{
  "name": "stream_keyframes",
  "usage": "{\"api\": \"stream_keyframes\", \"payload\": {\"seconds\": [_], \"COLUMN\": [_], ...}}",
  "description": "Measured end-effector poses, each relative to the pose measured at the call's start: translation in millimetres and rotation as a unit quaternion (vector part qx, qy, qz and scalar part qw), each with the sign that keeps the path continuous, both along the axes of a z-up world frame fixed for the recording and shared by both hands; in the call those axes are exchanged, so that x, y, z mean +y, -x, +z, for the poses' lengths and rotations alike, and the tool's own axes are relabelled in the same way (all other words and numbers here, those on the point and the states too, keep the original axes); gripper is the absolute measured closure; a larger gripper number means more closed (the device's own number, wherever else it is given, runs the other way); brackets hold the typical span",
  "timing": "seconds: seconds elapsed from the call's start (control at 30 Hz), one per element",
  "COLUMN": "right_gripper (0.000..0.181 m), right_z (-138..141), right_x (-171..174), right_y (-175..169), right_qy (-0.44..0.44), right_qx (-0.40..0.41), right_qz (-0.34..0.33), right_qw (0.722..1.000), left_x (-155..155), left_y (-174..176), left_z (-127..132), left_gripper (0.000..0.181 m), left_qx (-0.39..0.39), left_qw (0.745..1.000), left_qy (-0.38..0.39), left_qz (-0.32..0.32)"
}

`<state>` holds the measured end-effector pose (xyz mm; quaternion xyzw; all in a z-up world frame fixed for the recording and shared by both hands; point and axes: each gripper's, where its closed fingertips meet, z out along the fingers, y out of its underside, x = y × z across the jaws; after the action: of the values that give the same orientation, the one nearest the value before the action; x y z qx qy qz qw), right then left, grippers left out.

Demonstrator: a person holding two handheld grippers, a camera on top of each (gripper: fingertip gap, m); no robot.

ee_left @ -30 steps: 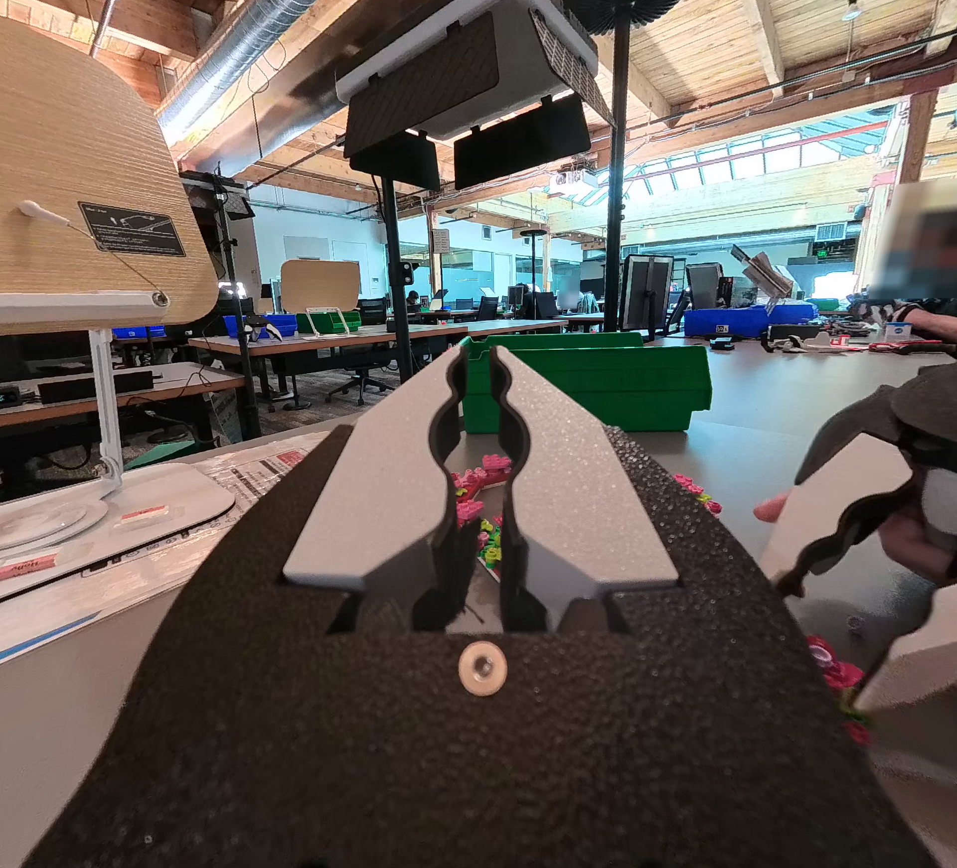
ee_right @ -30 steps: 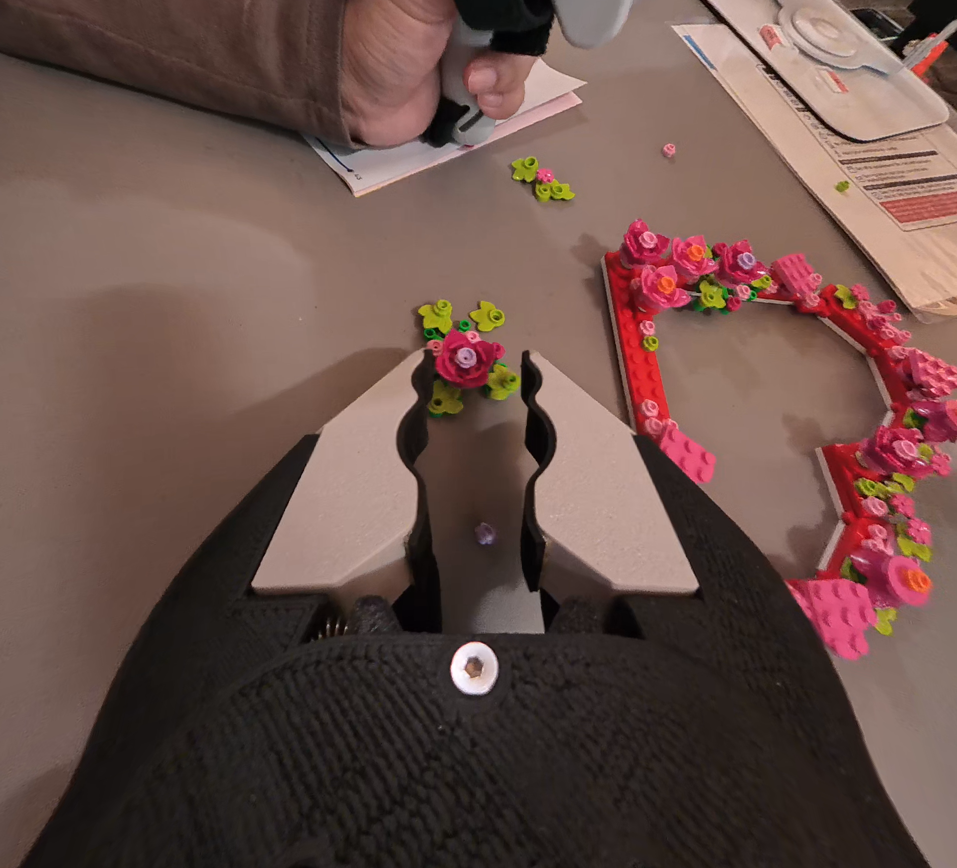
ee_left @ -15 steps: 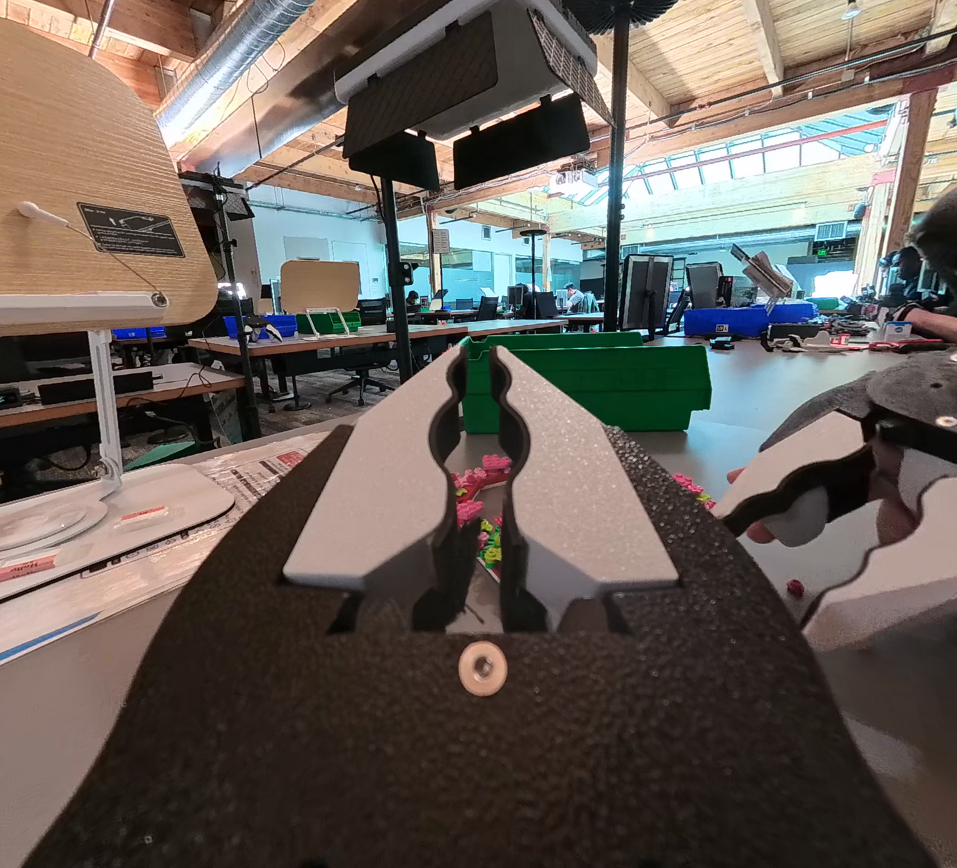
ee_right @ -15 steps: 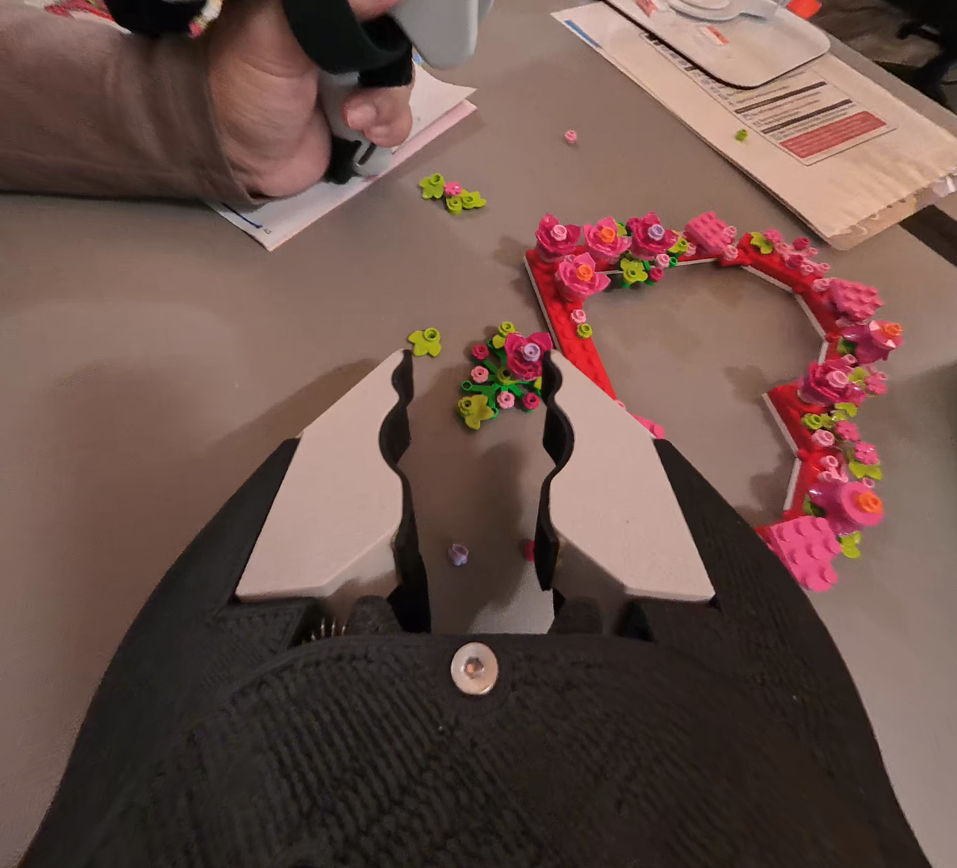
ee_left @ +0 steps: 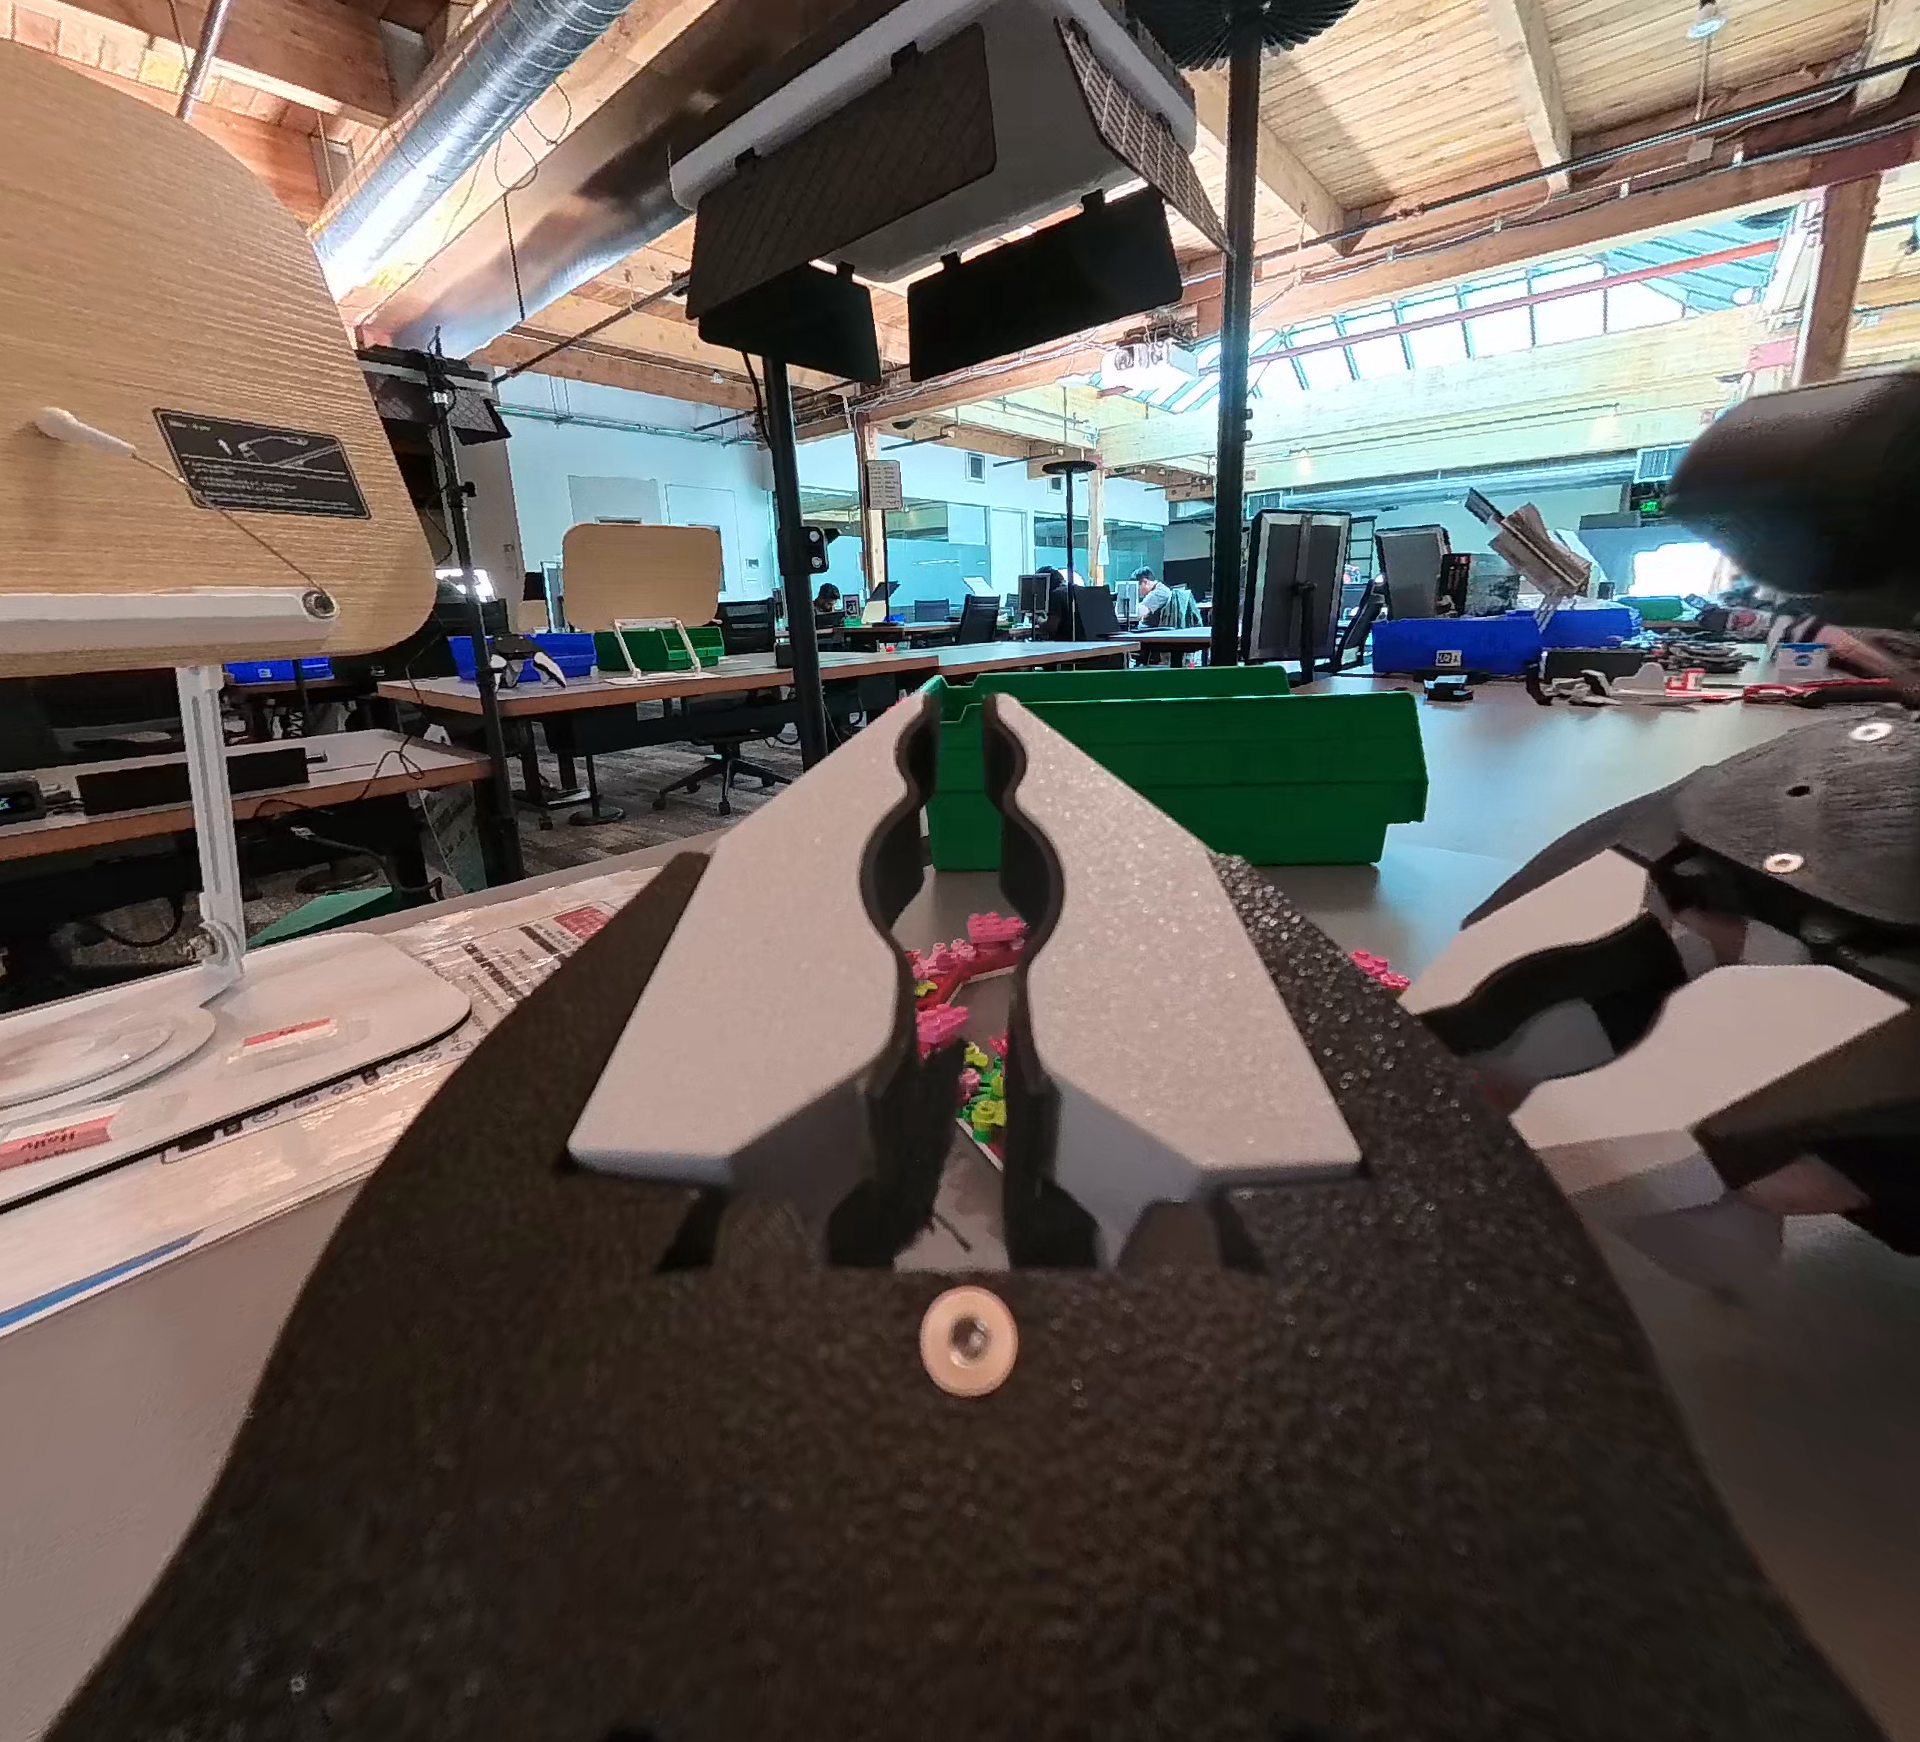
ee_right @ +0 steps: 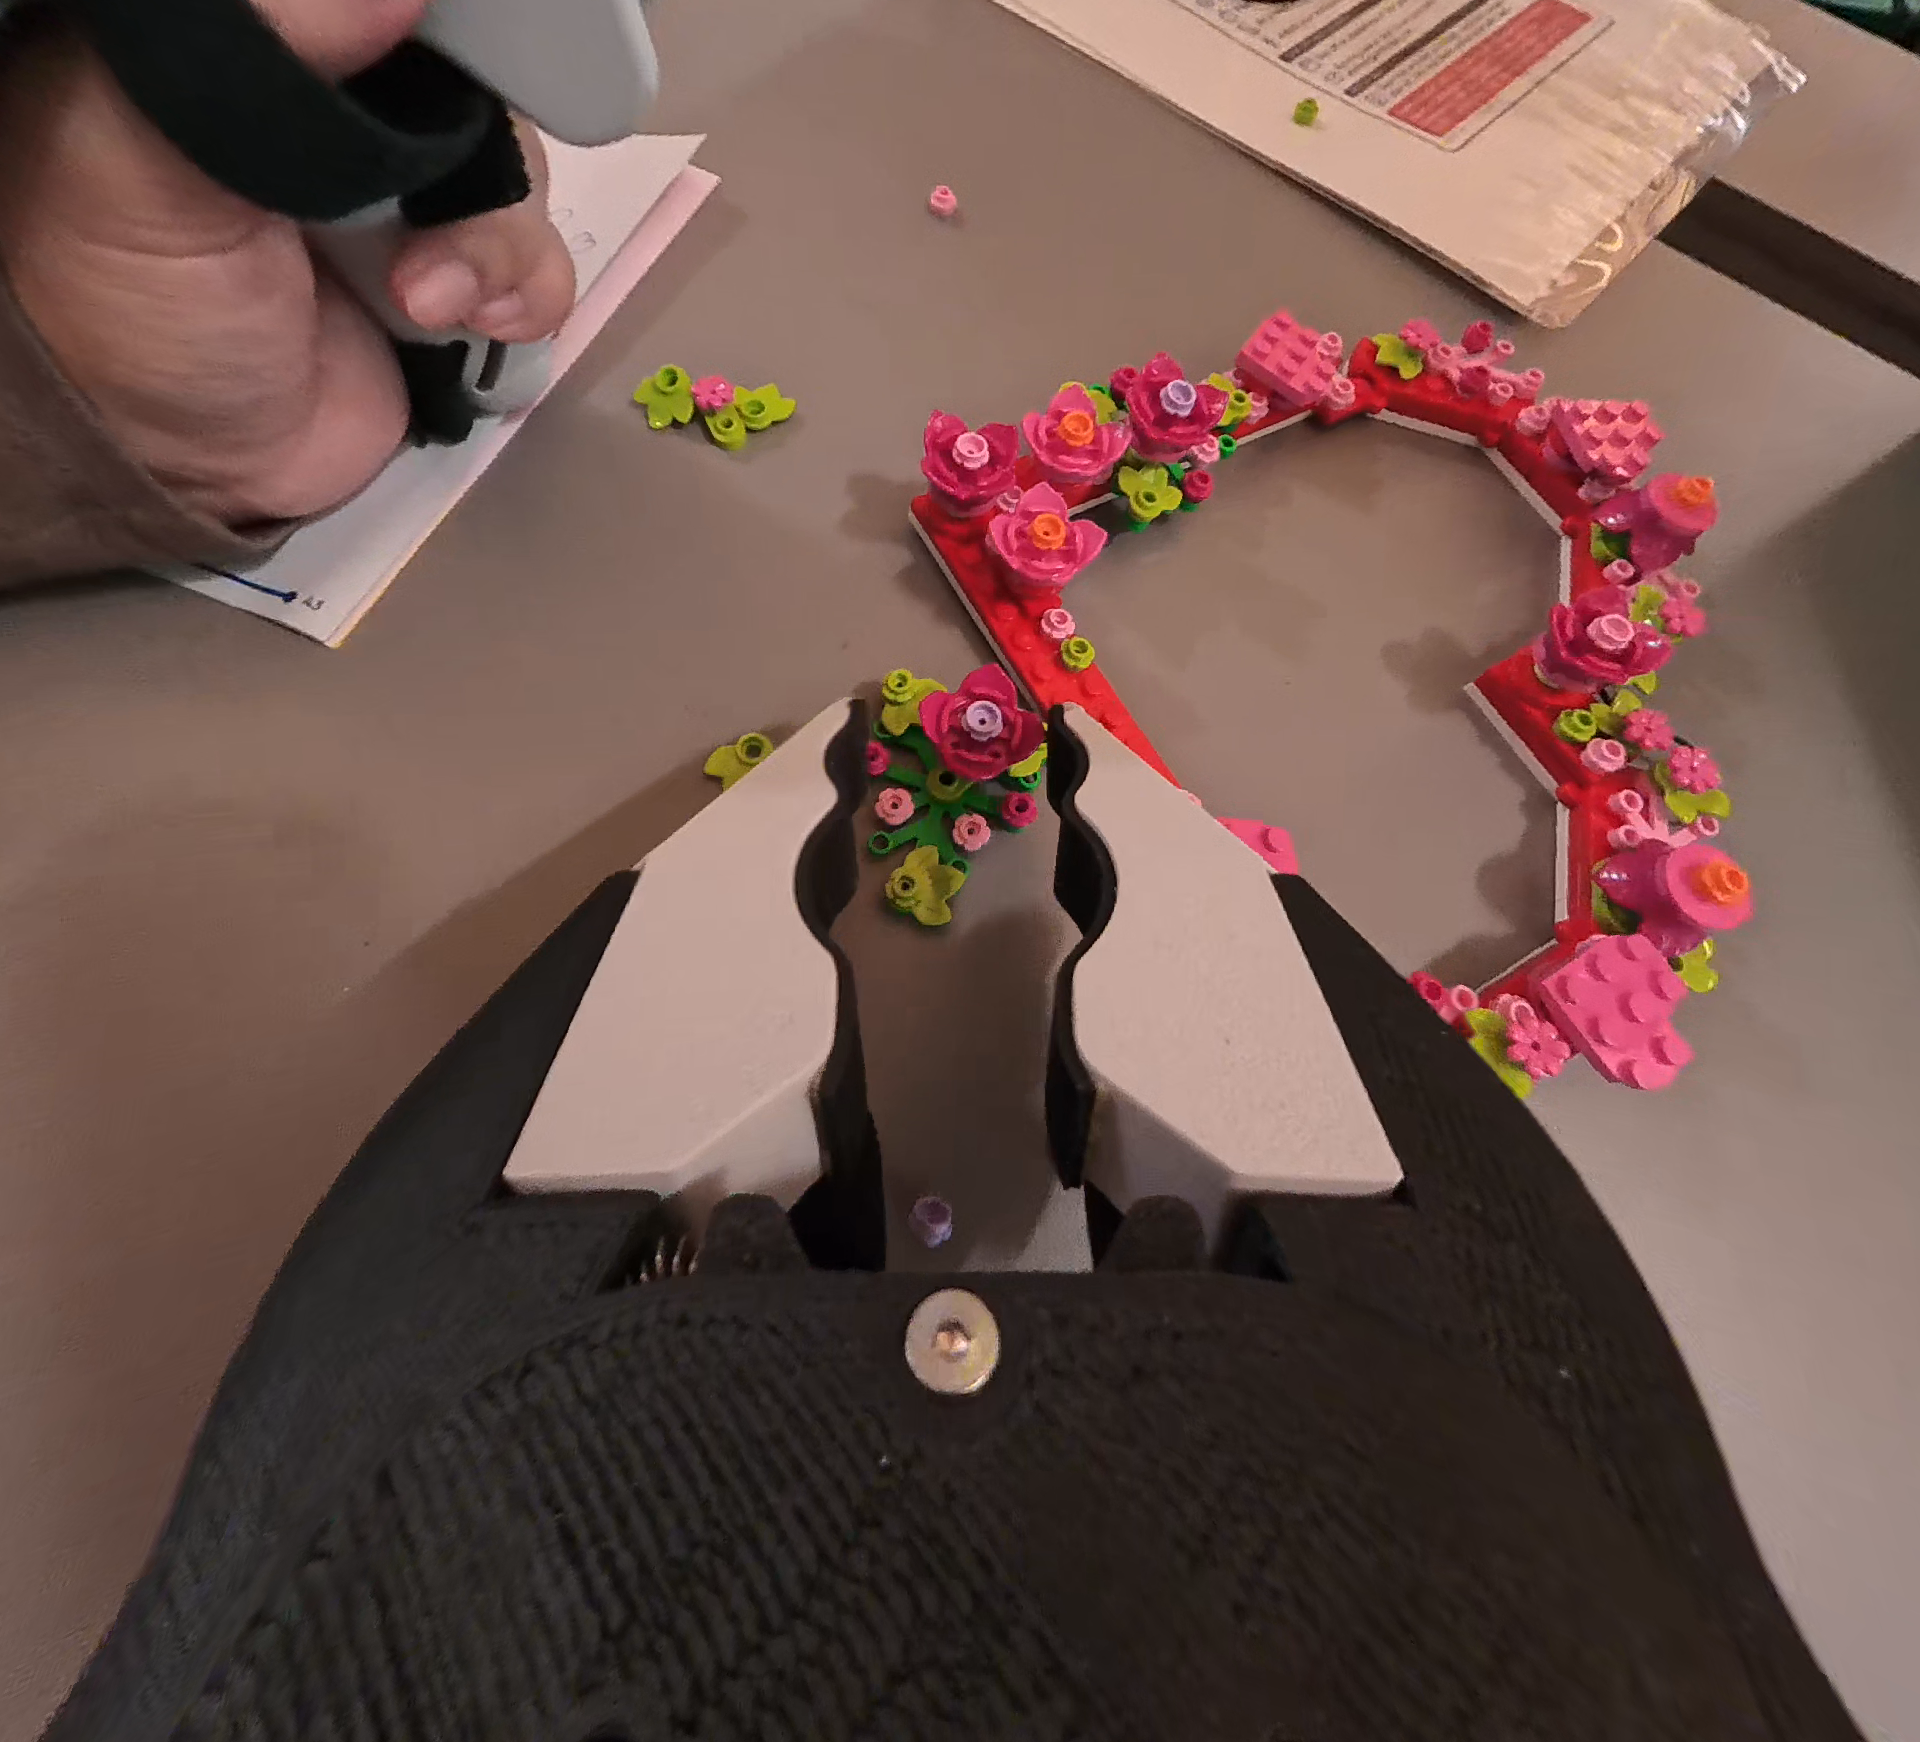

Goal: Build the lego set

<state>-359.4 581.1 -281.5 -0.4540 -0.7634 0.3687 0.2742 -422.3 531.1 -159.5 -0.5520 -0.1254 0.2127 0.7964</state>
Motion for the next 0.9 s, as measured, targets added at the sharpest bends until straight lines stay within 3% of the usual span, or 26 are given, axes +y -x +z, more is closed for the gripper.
{"api": "stream_keyframes", "payload": {"seconds": [0.2, 0.33, 0.5, 0.67, 0.9], "right_gripper": [0.161, 0.161, 0.162, 0.162, 0.162], "right_z": [-11.7, 8.8, 31.2, 30.6, 14.5], "right_x": [8.6, 10.5, 23.9, 19.9, 16.8], "right_y": [1.9, -0.3, -0.9, 2.3, 16.8], "right_qy": [-0.039, -0.021, -0.038, -0.051, -0.054], "right_qx": [-0.028, 0.011, 0.047, 0.023, -0.045], "right_qz": [-0.011, 0.030, 0.127, 0.267, 0.353], "right_qw": [0.999, 0.999, 0.990, 0.962, 0.933], "left_x": [-0.2, -1.2, -0.3, 6.0, -0.1], "left_y": [-1.1, -3.1, -11.6, -12.8, -2.4], "left_z": [0.4, 2.1, 6.2, 0.5, 0.2], "left_gripper": [0.176, 0.176, 0.175, 0.175, 0.175], "left_qx": [0.003, 0.009, 0.065, 0.066, 0.036], "left_qw": [1.000, 1.000, 0.997, 0.997, 0.999], "left_qy": [0.001, 0.002, 0.029, 0.041, 0.024], "left_qz": [0.000, 0.001, 0.017, 0.012, 0.015]}}
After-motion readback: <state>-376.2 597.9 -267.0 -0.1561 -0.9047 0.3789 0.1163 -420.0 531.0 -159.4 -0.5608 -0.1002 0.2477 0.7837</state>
